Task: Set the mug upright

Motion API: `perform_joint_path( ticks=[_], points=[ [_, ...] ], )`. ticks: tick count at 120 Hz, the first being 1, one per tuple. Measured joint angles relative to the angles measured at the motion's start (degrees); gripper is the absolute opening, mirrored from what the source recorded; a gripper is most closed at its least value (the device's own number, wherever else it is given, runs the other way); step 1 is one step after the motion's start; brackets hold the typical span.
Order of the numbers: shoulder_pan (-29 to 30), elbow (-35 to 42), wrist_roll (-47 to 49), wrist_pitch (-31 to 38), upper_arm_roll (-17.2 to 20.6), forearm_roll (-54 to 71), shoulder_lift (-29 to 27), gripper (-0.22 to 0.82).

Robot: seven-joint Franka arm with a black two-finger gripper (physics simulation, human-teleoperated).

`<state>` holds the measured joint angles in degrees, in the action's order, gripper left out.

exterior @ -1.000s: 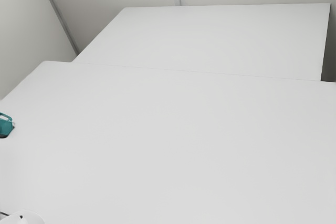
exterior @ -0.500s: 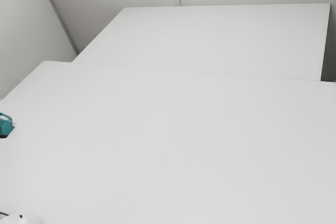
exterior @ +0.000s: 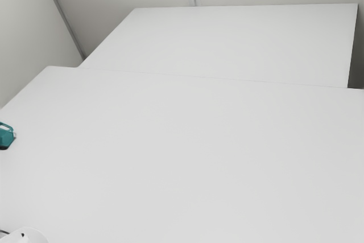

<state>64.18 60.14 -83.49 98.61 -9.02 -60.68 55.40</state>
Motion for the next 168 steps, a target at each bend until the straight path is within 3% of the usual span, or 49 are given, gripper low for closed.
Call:
perform_joint_path(
  ticks=[28,48,60,74,104,121,129,142,168],
  points=[
    [-0.58,0.16,-0.5,-0.04,0.23,-0.77,-0.24,0.6],
    [-0.69,0.35,-0.8,-0.01,0.51,-1.73,-0.46,0.27],
    [-1.16,0.89,-0.93,0.26,0.68,-2.59,-0.78,0.26],
    [-2.5,0.97,-1.02,0.36,0.91,-2.95,-1.68,0.06],
    [-5.68,4.32,-1.01,0.85,1.03,-2.58,-5.09,-0.1],
    [-7.02,6.52,-0.84,1.8,0.97,-2.18,-6.59,-0.14],
    [-8.02,7.85,-0.42,2.09,0.8,-0.79,-8.79,-0.07],
    [-9.91,9.09,1.07,2.28,0.83,2.98,-11.94,-0.16],
    [-15.1,14.35,6.1,3.72,0.84,13.22,-19.8,-0.18]
  ],
)
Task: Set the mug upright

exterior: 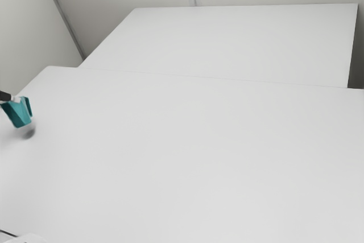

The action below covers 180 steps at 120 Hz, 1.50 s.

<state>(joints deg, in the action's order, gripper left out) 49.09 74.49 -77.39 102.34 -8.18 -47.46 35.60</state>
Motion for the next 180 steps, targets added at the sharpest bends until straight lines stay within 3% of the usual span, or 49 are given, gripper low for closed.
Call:
perform_joint_path(
  ticks=[40,61,81,104,127,147,180],
  points=[
    [-12.36,8.41,12.8,4.12,0.08,17.55,-9.14,-0.18],
    [-21.65,19.63,22.33,9.33,0.32,26.72,-18.55,-0.18],
    [-26.1,29.19,33.24,14.35,4.91,34.95,-27.2,-0.18],
    [-32.68,41.62,47.25,25.34,7.6,46.14,-35.11,-0.18],
    [-38.78,48.23,63.1,35.93,10.14,60.28,-37.75,-0.18],
    [-37.46,53.2,77.16,41.69,12.93,68.93,-40.72,-0.18],
    [-37.91,56.55,95.84,45.0,14.09,71.77,-41.57,-0.18]
  ],
)
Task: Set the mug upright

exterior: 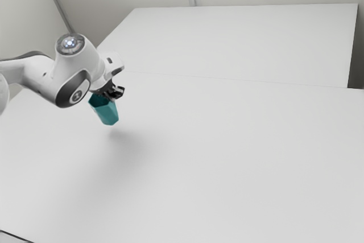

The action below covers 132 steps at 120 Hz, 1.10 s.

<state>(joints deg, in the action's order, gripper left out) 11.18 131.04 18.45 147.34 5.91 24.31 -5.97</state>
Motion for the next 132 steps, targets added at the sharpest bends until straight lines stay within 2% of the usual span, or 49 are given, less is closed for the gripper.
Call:
perform_joint_path(
  ticks=[61,121,124,132],
  points=[
    [-1.8,7.62,23.62,0.21,2.47,-0.45,-3.06,-0.18],
    [-1.71,8.38,35.7,0.57,2.71,-0.68,-0.2,-0.18],
    [-1.64,8.34,36.06,0.52,2.84,-0.69,-0.17,-0.16],
    [-1.65,8.32,36.89,0.39,3.92,-0.75,-0.19,-0.01]
  ],
)
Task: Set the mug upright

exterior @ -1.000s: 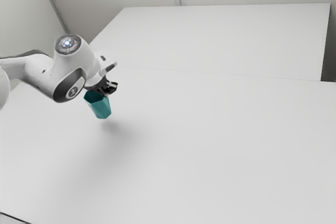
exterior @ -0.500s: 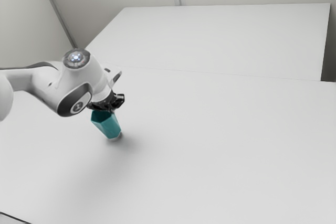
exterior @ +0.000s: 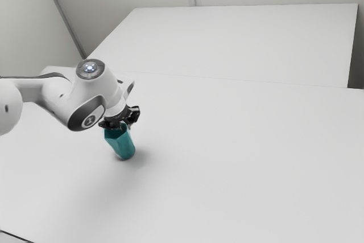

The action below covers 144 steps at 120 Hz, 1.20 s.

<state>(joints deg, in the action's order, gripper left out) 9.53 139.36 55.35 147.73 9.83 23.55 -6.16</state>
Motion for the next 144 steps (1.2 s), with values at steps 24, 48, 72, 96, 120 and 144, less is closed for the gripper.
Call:
perform_joint_path(
  ticks=[24,48,72,96,120,144],
  points=[
    [-0.09,-0.03,1.89,-0.27,0.52,-0.07,-0.58,0.36],
    [-0.13,-0.31,3.12,-1.31,0.68,-0.08,-2.24,0.51],
    [-0.85,-2.41,3.92,-5.41,1.62,-0.1,-5.15,0.57],
    [-0.87,-6.77,2.93,-10.62,2.12,-5.0,-5.16,0.59],
    [-0.85,-17.59,-2.54,-23.14,2.35,-14.67,-4.11,0.6],
    [-0.84,-26.21,-11.24,-33.69,2.3,-17.52,-3.35,0.6]
  ],
)
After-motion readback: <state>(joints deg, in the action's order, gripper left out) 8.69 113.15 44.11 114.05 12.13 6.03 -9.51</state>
